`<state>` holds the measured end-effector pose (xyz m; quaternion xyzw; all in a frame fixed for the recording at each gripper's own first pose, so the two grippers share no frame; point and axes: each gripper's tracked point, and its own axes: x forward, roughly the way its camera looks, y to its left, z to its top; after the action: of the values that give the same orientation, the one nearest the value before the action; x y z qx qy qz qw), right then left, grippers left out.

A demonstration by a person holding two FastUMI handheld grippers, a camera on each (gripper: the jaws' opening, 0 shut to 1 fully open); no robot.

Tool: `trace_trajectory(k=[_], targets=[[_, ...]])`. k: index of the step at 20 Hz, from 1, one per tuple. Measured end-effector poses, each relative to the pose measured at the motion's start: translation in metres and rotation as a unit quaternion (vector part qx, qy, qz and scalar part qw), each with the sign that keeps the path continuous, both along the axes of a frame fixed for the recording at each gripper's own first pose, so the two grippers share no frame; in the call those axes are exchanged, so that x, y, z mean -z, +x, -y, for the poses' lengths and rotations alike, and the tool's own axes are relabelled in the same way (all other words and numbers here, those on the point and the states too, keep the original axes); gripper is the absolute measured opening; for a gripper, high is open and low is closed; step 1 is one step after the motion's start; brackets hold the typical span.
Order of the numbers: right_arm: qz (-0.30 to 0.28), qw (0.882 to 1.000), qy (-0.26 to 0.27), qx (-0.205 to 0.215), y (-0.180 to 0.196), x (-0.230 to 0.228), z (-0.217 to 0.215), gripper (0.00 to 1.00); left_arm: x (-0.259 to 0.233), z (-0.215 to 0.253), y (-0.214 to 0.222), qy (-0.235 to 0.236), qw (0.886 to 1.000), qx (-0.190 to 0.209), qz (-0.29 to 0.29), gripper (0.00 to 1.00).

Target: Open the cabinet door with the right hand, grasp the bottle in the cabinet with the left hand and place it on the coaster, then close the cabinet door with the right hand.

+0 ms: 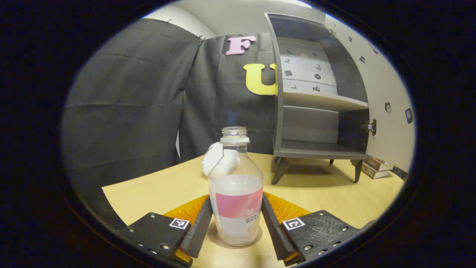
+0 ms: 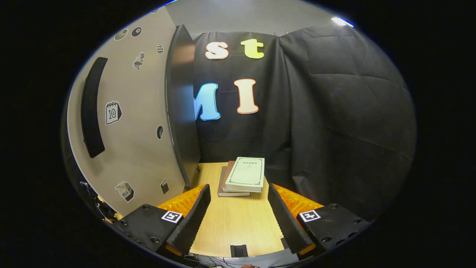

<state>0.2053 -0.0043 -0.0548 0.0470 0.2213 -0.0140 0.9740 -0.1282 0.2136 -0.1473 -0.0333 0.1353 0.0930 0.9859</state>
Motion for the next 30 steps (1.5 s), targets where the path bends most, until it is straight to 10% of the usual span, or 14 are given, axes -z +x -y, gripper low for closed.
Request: trace_trajectory(k=[13, 30], targets=[[0.01, 1.0, 0.006, -0.021, 0.007, 0.004, -0.01, 0.98, -0.025, 0.003, -0.003, 0.039, 0.999, -0.001, -0.002, 0.83], [0.055, 0.996, 0.05, -0.042, 0.021, -0.033, -0.024, 0.98, -0.231, 0.013, -0.007, 0.066, 0.997, 0.01, 0.05, 0.8]])
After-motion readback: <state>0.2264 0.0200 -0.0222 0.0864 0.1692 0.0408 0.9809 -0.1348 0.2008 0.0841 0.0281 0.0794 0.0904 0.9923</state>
